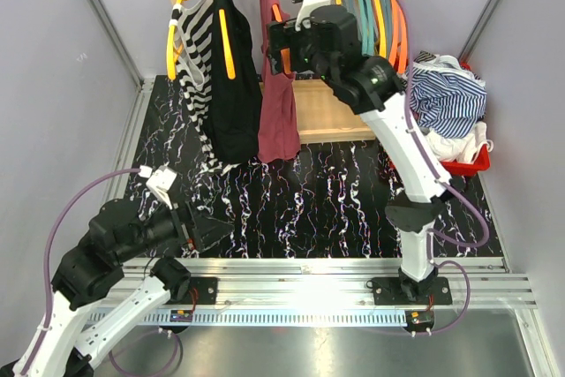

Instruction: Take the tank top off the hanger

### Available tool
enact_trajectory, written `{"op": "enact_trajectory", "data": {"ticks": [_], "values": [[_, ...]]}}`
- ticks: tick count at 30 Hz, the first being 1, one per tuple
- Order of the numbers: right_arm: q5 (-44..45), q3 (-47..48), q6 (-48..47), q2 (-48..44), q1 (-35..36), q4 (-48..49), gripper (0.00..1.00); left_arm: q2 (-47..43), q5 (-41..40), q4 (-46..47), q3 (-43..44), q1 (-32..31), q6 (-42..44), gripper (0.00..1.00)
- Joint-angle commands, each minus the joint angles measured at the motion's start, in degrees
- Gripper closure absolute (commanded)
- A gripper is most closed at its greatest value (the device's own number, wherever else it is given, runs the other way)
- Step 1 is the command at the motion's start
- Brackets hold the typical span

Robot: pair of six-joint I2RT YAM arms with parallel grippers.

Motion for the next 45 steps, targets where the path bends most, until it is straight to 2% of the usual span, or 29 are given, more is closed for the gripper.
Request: {"op": "enact_trajectory", "data": {"ticks": [1, 5, 8, 12, 13, 15, 16, 20, 26, 30, 32, 36, 38, 41, 45], "values": [[4.8, 3.6, -1.3, 3.0, 0.7, 5.4, 0.02, -1.1, -1.6, 1.1, 0.9, 0.0, -1.2, 0.01], [10.5, 4.0, -1.7, 6.4, 0.7, 7.6, 0.07, -1.1, -2.3, 0.9, 1.1, 0.0, -1.5, 0.01], [11.5, 5.6, -2.1, 10.0, 0.6, 7.3, 0.15, -0.8, -2.8, 1.1, 1.5, 0.0, -1.8, 0.01], [11.9, 4.8, -2.6, 9.9, 0.7, 10.1, 0.45, -1.2, -3.5, 1.0, 1.7, 0.0, -2.2, 0.01], [12.4, 4.3, -2.8, 9.5, 0.5, 10.8, 0.68, -1.3, -3.5, 1.0, 1.5, 0.0, -2.5, 0.01], [14.2, 3.7, -3.6, 8.3, 0.7, 13.0, 0.86, -1.6, -3.5, 1.2, 1.3, 0.0, -2.8, 0.01], [14.7, 3.4, -3.6, 7.9, 0.7, 13.7, 1.00, -1.8, -3.5, 1.3, 1.2, 0.0, -3.3, 0.01], [16.3, 1.5, -6.5, 5.0, 0.6, 15.4, 1.00, -2.3, -3.9, 1.6, 0.8, 0.0, -4.0, 0.01], [12.7, -5.9, -4.9, -2.1, 0.6, 20.6, 1.00, -2.6, -4.1, 2.1, 0.7, 0.0, -4.1, 0.01], [8.4, -17.0, -2.2, -8.1, -0.7, 32.3, 1.00, -2.2, -4.5, 2.3, 0.9, 0.0, -3.8, 0.01], [4.6, -18.2, 0.8, -9.2, -1.9, 35.0, 1.00, -2.2, -4.6, 2.3, 1.0, 0.0, -3.6, 0.01], [3.5, -10.7, 2.9, -6.7, -3.6, 29.5, 1.00, -2.1, -4.6, 1.9, 1.5, 0.0, -3.3, 0.01], [3.0, -10.8, 2.9, -7.6, -3.5, 27.9, 1.00, -1.8, -4.8, 1.7, 1.8, 0.0, -3.0, 0.01], [1.5, -15.6, 3.5, -11.6, -3.5, 27.2, 1.00, -1.6, -5.0, 1.6, 2.2, 0.0, -2.8, 0.01], [0.8, -26.5, 4.4, -18.0, -3.6, 26.4, 1.00, -0.4, -5.0, 2.1, 3.6, 0.0, -2.1, 0.01]]}}
